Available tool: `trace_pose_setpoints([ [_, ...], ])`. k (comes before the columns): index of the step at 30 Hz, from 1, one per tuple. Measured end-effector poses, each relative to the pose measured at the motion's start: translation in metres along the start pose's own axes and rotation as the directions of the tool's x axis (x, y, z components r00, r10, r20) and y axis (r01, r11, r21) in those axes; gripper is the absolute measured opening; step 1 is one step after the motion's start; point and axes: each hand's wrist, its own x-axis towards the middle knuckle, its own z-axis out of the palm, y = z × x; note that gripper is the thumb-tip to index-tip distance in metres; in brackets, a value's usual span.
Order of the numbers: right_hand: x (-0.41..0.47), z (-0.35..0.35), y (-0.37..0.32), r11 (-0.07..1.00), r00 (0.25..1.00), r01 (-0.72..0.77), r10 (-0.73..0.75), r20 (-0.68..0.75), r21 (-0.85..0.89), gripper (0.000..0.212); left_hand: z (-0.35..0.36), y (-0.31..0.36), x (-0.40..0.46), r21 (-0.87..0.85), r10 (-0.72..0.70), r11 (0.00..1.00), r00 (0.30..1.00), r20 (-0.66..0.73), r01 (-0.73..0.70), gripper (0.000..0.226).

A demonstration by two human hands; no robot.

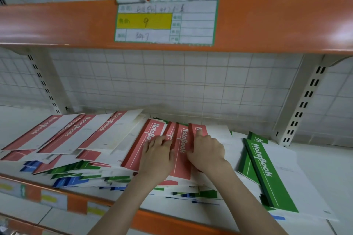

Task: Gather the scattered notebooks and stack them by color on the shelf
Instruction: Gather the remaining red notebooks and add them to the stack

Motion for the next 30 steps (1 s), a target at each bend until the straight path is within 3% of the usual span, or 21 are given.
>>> trace_pose_setpoints([
  [6,-0.003,-0.006,0.003,0.993,0.994,0.084,-0.078,-0.072,0.086,0.041,-0.002,-0.004,-0.001,-0.16,-0.043,0.986,0.999,-0.02,0.039,0.044],
  [9,-0.004,-0.012,-0.004,0.983,0.991,0.132,-0.127,-0.051,0.124,0.03,-0.005,-0.005,0.001,-0.239,-0.055,0.97,0.998,-0.001,0.053,0.047],
  [15,-0.005,-0.011,-0.025,0.983,0.989,0.146,-0.146,-0.007,0.112,0.026,-0.012,-0.009,0.006,-0.368,-0.022,0.928,0.997,0.079,0.05,0.042],
  [24,-0.002,-0.01,-0.03,0.99,0.995,0.1,-0.102,0.019,0.096,0.037,-0.01,-0.012,0.0,-0.261,0.041,0.965,0.996,0.083,-0.018,0.051],
  [30,-0.003,-0.007,-0.032,0.99,0.999,0.046,-0.046,-0.001,0.131,0.035,-0.018,-0.003,-0.001,-0.255,-0.005,0.966,0.991,0.13,0.039,0.056],
])
